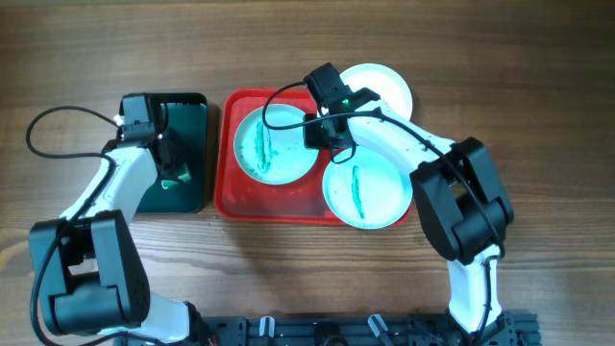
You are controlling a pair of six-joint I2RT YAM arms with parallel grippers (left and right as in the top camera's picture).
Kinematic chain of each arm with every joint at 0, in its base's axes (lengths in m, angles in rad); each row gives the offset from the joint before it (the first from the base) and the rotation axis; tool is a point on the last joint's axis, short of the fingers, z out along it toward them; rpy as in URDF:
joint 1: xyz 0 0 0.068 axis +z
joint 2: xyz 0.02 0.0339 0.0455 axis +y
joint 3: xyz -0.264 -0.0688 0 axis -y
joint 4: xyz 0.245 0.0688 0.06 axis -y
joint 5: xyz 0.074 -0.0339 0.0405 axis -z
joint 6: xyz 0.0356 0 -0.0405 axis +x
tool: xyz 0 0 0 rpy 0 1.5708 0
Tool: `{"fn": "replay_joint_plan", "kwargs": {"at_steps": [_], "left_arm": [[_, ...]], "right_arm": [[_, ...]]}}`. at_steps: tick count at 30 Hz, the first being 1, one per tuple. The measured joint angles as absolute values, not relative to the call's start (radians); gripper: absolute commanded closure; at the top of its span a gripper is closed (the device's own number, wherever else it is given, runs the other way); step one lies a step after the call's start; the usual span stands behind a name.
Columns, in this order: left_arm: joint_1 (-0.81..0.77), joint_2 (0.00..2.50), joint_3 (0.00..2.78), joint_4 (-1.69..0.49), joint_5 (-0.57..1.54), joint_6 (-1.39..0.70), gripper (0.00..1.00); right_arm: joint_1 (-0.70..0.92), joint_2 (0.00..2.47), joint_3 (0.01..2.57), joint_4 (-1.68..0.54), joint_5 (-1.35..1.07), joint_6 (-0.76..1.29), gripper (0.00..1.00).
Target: Clean dirty plates on tray and stack at the side
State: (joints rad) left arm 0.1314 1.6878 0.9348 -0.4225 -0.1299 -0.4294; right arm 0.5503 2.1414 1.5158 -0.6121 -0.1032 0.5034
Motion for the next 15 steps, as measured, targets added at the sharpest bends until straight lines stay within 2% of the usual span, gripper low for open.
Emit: {"fn": "replay_joint_plan", "kwargs": {"at_steps": [8, 10, 12, 15], "left_arm": [[0.131, 1.691, 0.915, -0.418, -0.11, -0.389, 0.69], [0.131, 1.704, 0.915, -0.413, -0.107, -0.381, 0.76], [0.131, 1.726, 0.915, -0.406, -0.107, -0.374, 0.96], [0.132, 1.732, 0.916, -0.406, -0.107, -0.368, 0.96]], "right_arm": [[0.555, 2.141, 1.516, -0.611, -0.103, 0.503, 0.96], [0.555, 2.141, 1.516, -0.611, -0.103, 0.503, 0.96], [0.556, 2.141, 1.516, -0.611, -0.103, 0.504, 0.96], [0.556, 2.141, 1.516, -0.607, -0.103, 0.504, 0.96]]}}
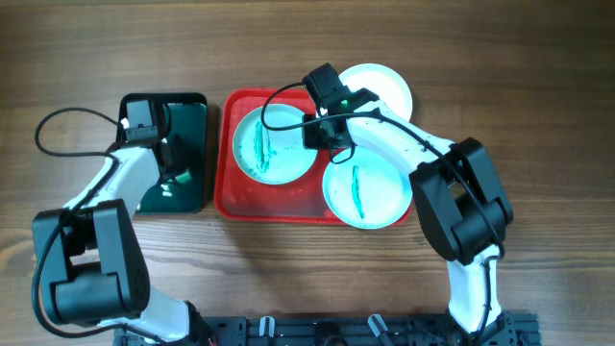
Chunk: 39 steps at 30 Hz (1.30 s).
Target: Clean dirty plates on tray and stack at the side
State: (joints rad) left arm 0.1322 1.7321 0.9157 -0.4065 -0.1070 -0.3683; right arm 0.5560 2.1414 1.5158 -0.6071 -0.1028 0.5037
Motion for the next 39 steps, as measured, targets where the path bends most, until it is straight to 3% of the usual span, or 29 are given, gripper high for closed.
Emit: {"fn": "replay_joint_plan", "kwargs": {"at_steps": [8, 13, 23, 32, 35, 39], "left_arm": [[0.132, 1.66, 1.081, -0.69, -0.094, -0.341, 0.96], [0.095, 1.486, 1.15, -0.715, 0.088, -0.206, 0.96], [-0.139, 1.813, 1.15, -0.529, 0.149, -0.204, 0.96], [-0.184, 1.923, 1.166, -0.43, 0.118, -0.398, 0.96], [-0.188, 1.934, 1.166, -0.408, 0.246, -0.304, 0.96], [-0.218, 1.951, 1.17, -0.532, 0.484, -0.15, 0.96]], "right_arm": [[0.556, 2.141, 1.516, -0.6, -0.103, 0.504, 0.96], [0.556, 2.142, 1.516, -0.597, -0.15, 0.471, 0.96], [0.533, 2.143, 1.516, -0.615, -0.236, 0.417, 0.96], [0.533, 2.143, 1.516, -0.617, -0.235, 0.418, 0.96], [0.528, 2.144, 1.515, -0.626, -0.231, 0.418, 0.96], [0.527, 2.151, 1.515, -0.627, -0.232, 0.414, 0.96]]}}
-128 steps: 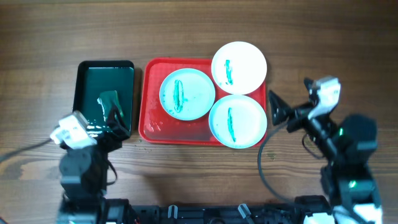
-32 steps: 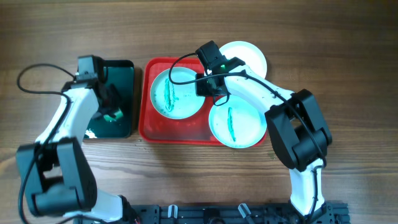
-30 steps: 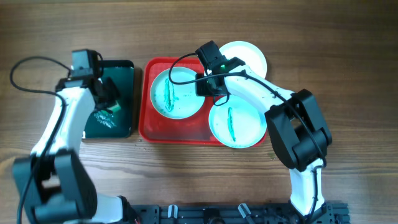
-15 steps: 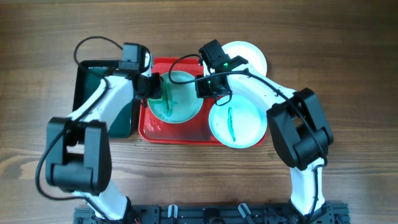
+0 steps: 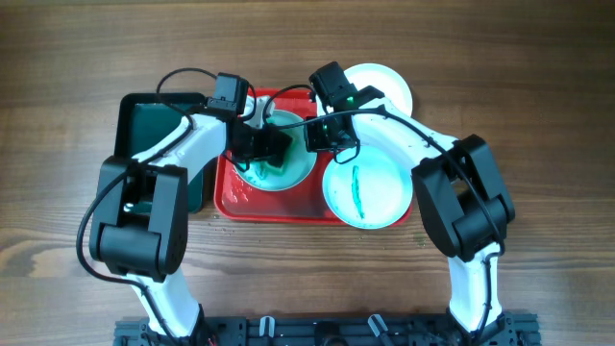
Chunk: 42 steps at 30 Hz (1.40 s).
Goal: Clean dirty plates on tray and stack at the side
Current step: 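Scrub the held plate with the sponge in the left gripper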
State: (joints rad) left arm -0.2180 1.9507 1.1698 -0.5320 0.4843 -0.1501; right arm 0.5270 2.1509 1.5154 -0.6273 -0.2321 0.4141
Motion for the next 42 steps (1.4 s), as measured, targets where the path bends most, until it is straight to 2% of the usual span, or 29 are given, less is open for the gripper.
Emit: {"fn": "replay_joint_plan", "kwargs": {"at_steps": [4, 7, 9, 12, 16, 18, 21, 26, 29, 33, 36, 39, 42], "left_arm": [[-0.202, 1.952, 1.18, -0.649, 0.48, -0.123, 0.96], [-0.196, 1.945, 1.232, -0.777, 0.271, -0.219, 0.96], [-0.197, 1.938, 1.245, -0.785, 0.15, -0.254, 0.96], [-0.222, 1.938, 1.256, -0.659, -0.099, -0.299, 0.96], [-0.28, 1.953, 1.25, -0.442, -0.165, -0.306, 0.96], [-0.282, 1.956, 1.25, -0.388, -0.126, -0.305, 0.96], [-0.278, 1.962, 1.25, -0.381, 0.052, -0.25, 0.96], [-0.277, 1.966, 1.256, -0.585, 0.422, -0.04, 0.96], [-0.271, 1.966, 1.257, -0.69, 0.425, -0.002, 0.96], [-0.239, 1.961, 1.271, -0.738, 0.165, -0.102, 0.96], [-0.239, 1.956, 1.274, -0.662, -0.112, -0.2, 0.96], [-0.262, 1.963, 1.263, -0.504, -0.201, -0.227, 0.96], [-0.299, 1.967, 1.259, -0.379, -0.187, -0.226, 0.96]], "right_arm": [[0.531, 2.152, 1.515, -0.627, -0.249, 0.413, 0.96], [0.546, 2.156, 1.515, -0.618, -0.269, 0.413, 0.96], [0.545, 2.156, 1.515, -0.618, -0.27, 0.414, 0.96], [0.545, 2.156, 1.515, -0.619, -0.269, 0.414, 0.96], [0.536, 2.156, 1.515, -0.612, -0.265, 0.425, 0.96], [0.533, 2.156, 1.514, -0.607, -0.265, 0.426, 0.96], [0.533, 2.156, 1.512, -0.599, -0.27, 0.425, 0.96], [0.52, 2.156, 1.506, -0.589, -0.31, 0.417, 0.96], [0.514, 2.156, 1.504, -0.589, -0.319, 0.414, 0.96], [0.509, 2.156, 1.502, -0.589, -0.336, 0.414, 0.96], [0.509, 2.156, 1.502, -0.589, -0.337, 0.414, 0.96], [0.507, 2.156, 1.502, -0.587, -0.337, 0.414, 0.96], [0.491, 2.156, 1.502, -0.587, -0.336, 0.414, 0.96]]}}
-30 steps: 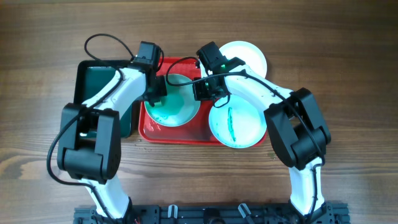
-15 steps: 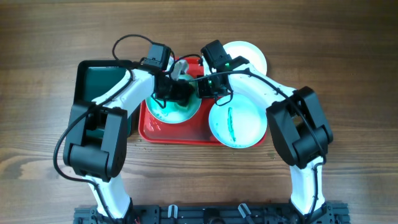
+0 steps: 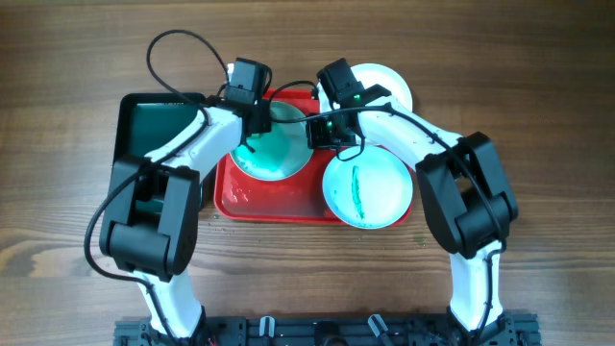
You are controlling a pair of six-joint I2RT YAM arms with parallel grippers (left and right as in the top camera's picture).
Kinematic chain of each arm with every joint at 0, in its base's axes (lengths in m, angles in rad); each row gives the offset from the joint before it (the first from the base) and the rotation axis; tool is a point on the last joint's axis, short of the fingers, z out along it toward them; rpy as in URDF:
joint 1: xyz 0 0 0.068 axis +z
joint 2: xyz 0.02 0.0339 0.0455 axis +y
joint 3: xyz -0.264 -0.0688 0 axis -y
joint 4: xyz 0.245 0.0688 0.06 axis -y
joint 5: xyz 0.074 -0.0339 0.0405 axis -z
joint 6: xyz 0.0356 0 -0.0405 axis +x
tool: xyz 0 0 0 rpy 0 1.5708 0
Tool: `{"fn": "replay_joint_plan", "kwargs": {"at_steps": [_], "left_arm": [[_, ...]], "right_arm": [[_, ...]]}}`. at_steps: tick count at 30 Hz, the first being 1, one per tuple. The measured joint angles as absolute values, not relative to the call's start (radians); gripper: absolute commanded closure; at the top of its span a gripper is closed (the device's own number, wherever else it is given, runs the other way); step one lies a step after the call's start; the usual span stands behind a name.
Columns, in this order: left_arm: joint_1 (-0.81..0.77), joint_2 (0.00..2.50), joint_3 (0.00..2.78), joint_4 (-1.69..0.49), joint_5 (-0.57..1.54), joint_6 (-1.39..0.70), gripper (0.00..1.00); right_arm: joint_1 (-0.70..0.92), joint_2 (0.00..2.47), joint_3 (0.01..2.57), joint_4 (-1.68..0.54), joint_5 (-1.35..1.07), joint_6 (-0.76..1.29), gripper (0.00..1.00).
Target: Clean dirty plates on tray and stack at the side
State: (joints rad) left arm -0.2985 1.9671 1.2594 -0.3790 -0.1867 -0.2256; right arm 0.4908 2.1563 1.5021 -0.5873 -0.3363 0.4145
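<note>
The red tray point(image 3: 259, 207) holds two plates. The left plate point(image 3: 283, 154) is smeared teal over its whole face. My left gripper point(image 3: 252, 133) is down on this plate's far left part, apparently shut on a green sponge point(image 3: 244, 150) that mostly hides beneath it. My right gripper point(image 3: 322, 135) sits at the same plate's right rim and seems shut on it. The right plate point(image 3: 370, 192) is pale with one green streak down its middle and overhangs the tray's right edge.
A clean white plate point(image 3: 389, 82) lies on the table behind the tray's right corner, partly under my right arm. A dark green tray point(image 3: 154, 125) stands left of the red tray. Cables loop over both arms.
My left gripper has shifted from the middle of the left plate to its far left part. The plate's green streaks are now an even teal smear. The right gripper has stayed at the rim.
My left gripper was first in the dark green tray by a green sponge, while the right gripper stayed at the streaked left plate's rim. Later the left gripper was over that plate's middle. Now it is at the plate's far left and the plate is smeared all over.
</note>
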Motion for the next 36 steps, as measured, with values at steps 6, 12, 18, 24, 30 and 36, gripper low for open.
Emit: {"fn": "replay_joint_plan", "kwargs": {"at_steps": [6, 12, 18, 24, 30, 36], "left_arm": [[-0.3, 1.966, 1.322, -0.606, 0.085, -0.159, 0.96], [-0.024, 1.836, 1.571, -0.996, 0.096, -0.239, 0.96], [0.191, 1.756, 1.588, -1.063, 0.087, -0.262, 0.96], [0.206, 1.756, 1.587, -1.063, 0.084, -0.269, 0.96], [0.206, 1.756, 1.587, -1.069, 0.084, -0.282, 0.96], [0.206, 1.756, 1.587, -1.076, 0.084, -0.286, 0.96]], "right_arm": [[0.488, 2.156, 1.502, -0.592, -0.337, 0.398, 0.96], [0.489, 2.156, 1.514, -0.641, -0.331, 0.39, 0.96], [0.567, 2.036, 1.527, -0.729, -0.009, 0.384, 0.96], [0.802, 1.883, 1.547, -0.709, 0.715, 0.353, 0.96], [0.941, 1.883, 1.547, -0.528, 1.113, 0.189, 0.95], [1.017, 1.883, 1.547, -0.318, 1.427, -0.04, 0.96]]}}
